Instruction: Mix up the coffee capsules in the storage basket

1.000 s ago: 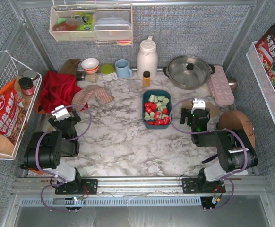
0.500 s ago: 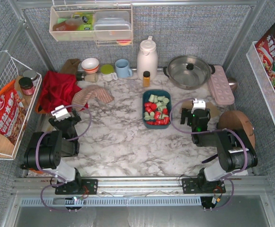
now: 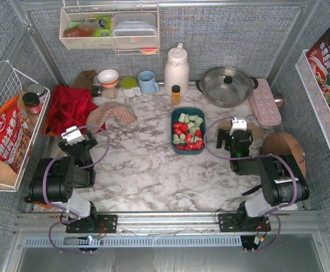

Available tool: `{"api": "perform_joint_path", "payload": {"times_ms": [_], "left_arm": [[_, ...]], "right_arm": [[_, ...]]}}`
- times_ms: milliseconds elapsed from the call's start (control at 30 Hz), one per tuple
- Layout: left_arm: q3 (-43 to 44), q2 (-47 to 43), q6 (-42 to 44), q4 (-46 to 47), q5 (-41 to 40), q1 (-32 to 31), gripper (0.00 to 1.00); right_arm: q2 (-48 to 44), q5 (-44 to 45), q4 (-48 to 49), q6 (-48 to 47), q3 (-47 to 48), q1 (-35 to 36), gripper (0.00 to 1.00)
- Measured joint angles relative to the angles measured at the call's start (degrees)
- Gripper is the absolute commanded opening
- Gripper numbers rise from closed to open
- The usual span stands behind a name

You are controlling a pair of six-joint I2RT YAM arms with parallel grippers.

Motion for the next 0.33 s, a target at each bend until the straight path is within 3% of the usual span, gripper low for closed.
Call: {"api": "perform_joint_path", "payload": {"times_ms": [333], "left_arm": [[0.0,0.0,0.0,0.0,0.0,0.0,0.99]], "right_arm": [[0.09,-0.42,-0.57,0.04,0.5,-0.17,0.99]]}}
